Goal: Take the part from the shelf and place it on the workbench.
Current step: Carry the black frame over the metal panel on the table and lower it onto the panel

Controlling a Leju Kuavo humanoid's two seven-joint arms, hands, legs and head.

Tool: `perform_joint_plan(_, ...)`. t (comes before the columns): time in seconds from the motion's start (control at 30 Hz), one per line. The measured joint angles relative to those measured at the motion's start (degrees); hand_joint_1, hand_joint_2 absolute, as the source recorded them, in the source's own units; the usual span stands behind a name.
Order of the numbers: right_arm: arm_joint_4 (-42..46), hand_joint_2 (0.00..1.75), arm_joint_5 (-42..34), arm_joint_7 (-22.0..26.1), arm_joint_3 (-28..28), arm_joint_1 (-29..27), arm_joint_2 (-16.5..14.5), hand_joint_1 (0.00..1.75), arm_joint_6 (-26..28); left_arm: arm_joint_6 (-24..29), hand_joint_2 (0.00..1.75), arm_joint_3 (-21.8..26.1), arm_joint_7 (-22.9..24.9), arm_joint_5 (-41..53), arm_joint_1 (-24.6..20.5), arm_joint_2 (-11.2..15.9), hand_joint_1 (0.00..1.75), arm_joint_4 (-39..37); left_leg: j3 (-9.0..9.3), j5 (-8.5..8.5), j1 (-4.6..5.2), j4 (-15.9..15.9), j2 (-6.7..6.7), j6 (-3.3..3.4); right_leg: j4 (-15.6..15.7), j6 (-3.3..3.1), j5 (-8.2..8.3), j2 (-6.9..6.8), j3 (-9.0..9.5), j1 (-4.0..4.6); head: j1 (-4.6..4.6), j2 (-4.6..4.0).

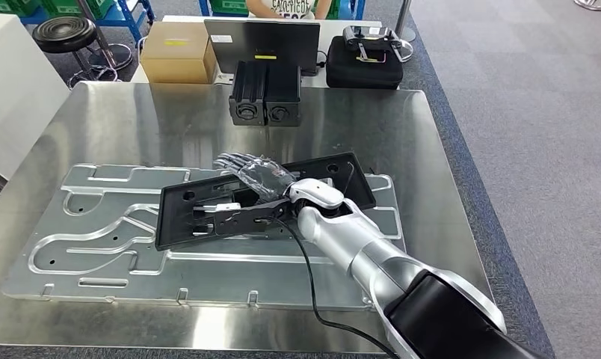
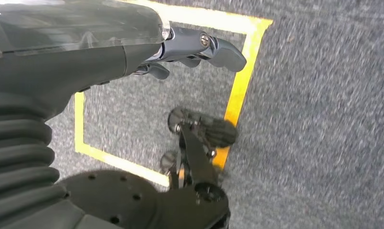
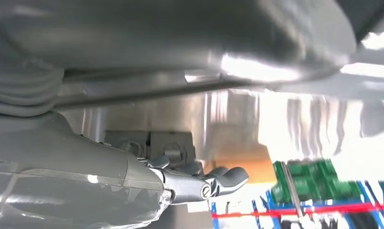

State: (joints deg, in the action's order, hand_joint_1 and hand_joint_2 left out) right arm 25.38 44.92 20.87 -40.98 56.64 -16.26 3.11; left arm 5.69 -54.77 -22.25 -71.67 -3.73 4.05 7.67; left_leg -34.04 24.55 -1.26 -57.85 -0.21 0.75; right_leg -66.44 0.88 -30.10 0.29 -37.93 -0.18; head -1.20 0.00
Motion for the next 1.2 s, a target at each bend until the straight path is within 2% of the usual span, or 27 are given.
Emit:
perform_joint_plan(0.03,0.21,0.00,-0.69,0.44,0.57,-0.16,0.25,0.00,-0.01,0.01,0.00,-0.13,0.02,-0.01,0.01,0.02,0.00,0.00,-0.02,0.02,0.05,-0.02,0.01,0.10,-4.04,0.12,-1.68,0.00,-1.94,-0.07,0.00,0.00)
perform_joint_plan(0.07,0.46,0.00,-1.71,1.09,1.13,-0.46,0.52,0.00,-0.17,0.01,0.00,-0.28,0.03,-0.02,0.04,0.04,0.00,0.00,-0.02,0.04,0.09,-0.05,0.00,0.13,-7.12,0.19,-2.59,-0.01,-3.50,-0.12,0.00,0.00)
perform_joint_plan(0.1,0.87,0.00,-3.33,2.08,1.73,-0.81,0.81,0.00,-0.54,0.01,0.00,-0.43,0.04,-0.03,0.08,0.07,0.00,0.00,-0.02,0.05,0.12,-0.09,-0.02,0.14,-8.32,0.18,-2.43,-0.01,-4.23,-0.15,0.00,0.00)
perform_joint_plan(0.13,1.58,0.00,-5.59,3.43,2.47,-1.18,1.11,0.00,-1.12,-0.01,0.00,-0.57,0.04,-0.03,0.10,0.08,0.00,0.00,0.00,0.07,0.16,-0.13,-0.05,0.11,-7.12,0.06,-1.16,-0.01,-3.83,-0.16,0.00,0.00)
perform_joint_plan(0.2,4.03,0.00,-11.60,6.61,4.22,-1.84,1.95,0.00,-2.14,-0.12,0.00,-0.78,-0.02,-0.09,0.04,0.05,0.00,0.00,0.05,0.16,0.25,-0.21,-0.11,0.02,0.63,-0.54,2.90,-0.02,-0.36,-0.02,0.00,0.00)
perform_joint_plan(0.23,5.73,0.00,-14.87,8.14,5.12,-2.25,2.61,0.00,-2.20,-0.19,0.00,-0.87,-0.12,-0.16,-0.02,0.01,0.00,0.00,0.04,0.23,0.38,-0.27,-0.15,-0.10,4.47,-0.84,4.37,-0.06,1.40,0.13,0.00,0.00)
perform_joint_plan(0.27,7.80,0.00,-18.09,9.41,6.04,-2.86,3.48,0.00,-1.69,-0.28,0.00,-0.98,-0.29,-0.28,-0.06,-0.02,0.00,0.00,0.01,0.27,0.45,-0.28,-0.18,-0.27,7.06,-1.07,5.16,-0.10,2.59,0.30,0.00,0.00)
perform_joint_plan(0.3,10.15,0.00,-20.91,10.38,6.98,-3.74,4.55,0.00,-0.69,-0.37,0.00,-1.11,-0.51,-0.40,-0.07,-0.05,0.00,0.00,-0.01,0.29,0.48,-0.24,-0.21,-0.50,8.15,-1.21,5.24,-0.14,3.05,0.47,0.00,0.00)
perform_joint_plan(0.33,12.78,0.00,-23.21,11.08,7.96,-4.90,5.75,0.00,0.80,-0.45,0.00,-1.24,-0.75,-0.58,-0.07,-0.05,0.00,0.00,0.02,0.26,0.48,-0.14,-0.26,-0.77,8.32,-1.28,5.23,-0.18,3.12,0.60,0.00,0.00)
perform_joint_plan(0.4,19.06,0.00,-25.67,11.83,10.20,-7.99,8.71,0.00,5.55,-0.55,0.00,-1.51,-1.13,-1.12,0.02,0.02,0.00,0.00,0.05,0.52,0.48,-0.18,-0.23,-1.28,9.03,-1.71,5.52,-0.31,3.53,0.26,0.00,0.00)
perform_joint_plan(0.47,26.38,0.00,-24.21,11.98,12.80,-11.89,11.96,0.00,12.38,-0.60,0.00,-1.70,-1.27,-1.89,0.10,0.14,0.00,0.00,-1.23,2.71,0.49,-3.36,-0.14,-1.58,9.87,-2.23,5.86,-0.57,4.06,-0.19,-0.01,0.00)
perform_joint_plan(0.53,34.25,0.00,-19.74,11.70,15.57,-16.93,15.02,0.00,19.19,-0.65,0.00,-1.77,-1.41,-2.83,0.12,0.19,0.00,0.00,-4.31,6.45,0.23,-10.57,-0.10,-1.88,10.01,-2.47,5.79,-0.73,4.29,-0.19,-0.01,0.00)
perform_joint_plan(0.57,38.25,0.00,-17.30,11.56,17.10,-20.18,16.41,0.00,21.85,-0.67,0.00,-1.77,-1.58,-3.34,0.17,0.20,0.00,0.00,-5.82,7.73,0.08,-13.96,-0.09,-2.09,9.98,-2.44,5.68,-0.77,4.41,-0.18,-0.01,0.00)
perform_joint_plan(0.6,42.45,0.00,-15.09,11.54,18.90,-23.84,17.71,0.00,24.02,-0.63,0.00,-1.77,-1.79,-3.86,0.25,0.20,0.00,0.00,-6.64,8.07,-0.05,-15.85,-0.08,-2.29,9.93,-2.34,5.51,-0.81,4.57,-0.18,0.00,0.00)
perform_joint_plan(0.63,46.75,0.00,-13.27,11.81,21.01,-27.85,18.90,0.00,25.97,-0.55,0.00,-1.77,-2.07,-4.38,0.35,0.19,0.00,0.00,-6.41,7.28,-0.17,-15.50,-0.07,-2.44,9.83,-2.15,5.28,-0.84,4.76,-0.22,0.00,0.00)
perform_joint_plan(0.67,51.22,0.00,-11.98,12.38,23.43,-32.08,20.00,0.00,27.67,-0.41,0.00,-1.77,-2.43,-4.88,0.48,0.19,0.00,0.00,-5.07,5.53,-0.29,-12.86,-0.06,-2.52,9.67,-1.90,4.97,-0.86,5.00,-0.28,-0.01,0.00)
perform_joint_plan(0.73,60.10,0.00,-10.63,14.28,28.84,-40.67,21.61,0.00,30.02,-0.10,0.00,-1.77,-3.19,-5.84,0.73,0.18,0.00,0.00,-1.16,2.21,-0.40,-5.02,-0.16,-2.46,9.02,-1.25,4.28,-0.92,5.26,-0.29,-0.01,0.00)
perform_joint_plan(0.77,64.15,0.00,-10.27,15.33,31.51,-44.76,22.05,0.00,30.50,-0.02,0.00,-1.77,-3.48,-6.18,0.84,0.15,0.00,0.00,0.17,1.46,-0.36,-2.41,-0.22,-2.25,8.68,-0.94,4.04,-0.93,5.23,-0.23,-0.01,0.00)
perform_joint_plan(0.8,67.88,0.00,-9.83,16.22,34.05,-48.72,22.27,0.00,30.65,0.02,0.00,-1.77,-3.68,-6.43,0.94,0.13,0.00,0.00,0.77,1.40,-0.25,-1.19,-0.29,-2.01,8.42,-0.63,3.92,-0.94,5.14,-0.13,0.00,0.00)
perform_joint_plan(0.87,74.74,0.00,-8.40,17.46,38.63,-56.01,22.38,0.00,30.87,0.03,0.00,-1.77,-3.95,-6.74,1.08,0.10,0.00,-0.01,0.80,1.54,-0.01,-1.10,-0.31,-1.28,8.34,0.00,3.95,-0.90,5.07,-0.18,0.01,0.00)
perform_joint_plan(0.93,80.53,0.00,-7.07,17.96,42.44,-62.67,22.35,0.00,30.97,0.03,0.00,-1.77,-4.14,-7.09,1.06,0.03,0.00,-0.02,0.77,1.18,-0.03,-0.69,-0.22,-0.32,7.53,0.65,2.73,-0.75,4.87,-0.49,0.01,0.00)
perform_joint_plan(1.0,84.33,0.00,-6.61,18.15,45.19,-68.03,22.30,0.00,30.74,0.00,0.00,-1.78,-4.22,-7.40,0.92,-0.05,0.00,-0.02,0.46,0.66,-0.09,-0.31,-0.06,0.51,2.84,1.11,-1.26,-0.50,3.15,-0.67,0.01,0.00)
perform_joint_plan(1.07,86.37,0.00,-6.51,18.27,46.99,-71.42,22.16,0.00,30.32,-0.04,0.00,-1.80,-4.22,-7.61,0.83,-0.05,0.00,-0.02,-0.26,0.19,0.08,-0.31,0.18,0.83,-4.44,1.38,-5.59,-0.39,0.50,-0.69,0.00,0.00)
perform_joint_plan(1.1,86.97,0.00,-6.41,18.22,47.67,-72.36,22.02,0.00,29.94,-0.08,0.00,-1.82,-4.18,-7.67,0.80,-0.05,0.00,-0.02,-0.71,-0.10,0.18,-0.35,0.34,0.86,-6.77,1.44,-6.52,-0.38,-0.10,-0.70,0.00,0.00)
perform_joint_plan(1.13,87.39,0.00,-6.23,18.11,48.22,-72.91,21.86,0.00,29.52,-0.12,0.00,-1.86,-4.14,-7.75,0.75,-0.05,0.00,-0.02,-1.19,-0.44,0.24,-0.39,0.47,0.83,-7.04,1.42,-6.28,-0.38,0.37,-0.70,0.00,0.00)
perform_joint_plan(1.17,87.74,0.00,-6.03,17.95,48.70,-73.23,21.70,0.00,29.08,-0.15,0.00,-1.90,-4.09,-7.82,0.67,-0.05,0.00,-0.02,-1.69,-0.82,0.28,-0.43,0.56,0.75,-5.10,1.31,-5.07,-0.38,2.05,-0.70,0.00,0.00)
perform_joint_plan(1.2,88.06,0.00,-5.85,17.75,49.07,-73.38,21.57,0.00,28.71,-0.18,0.00,-1.96,-4.07,-7.91,0.55,-0.07,0.00,-0.02,-2.16,-1.24,0.31,-0.47,0.59,0.62,-1.36,1.11,-3.46,-0.38,4.72,-0.68,0.00,0.00)
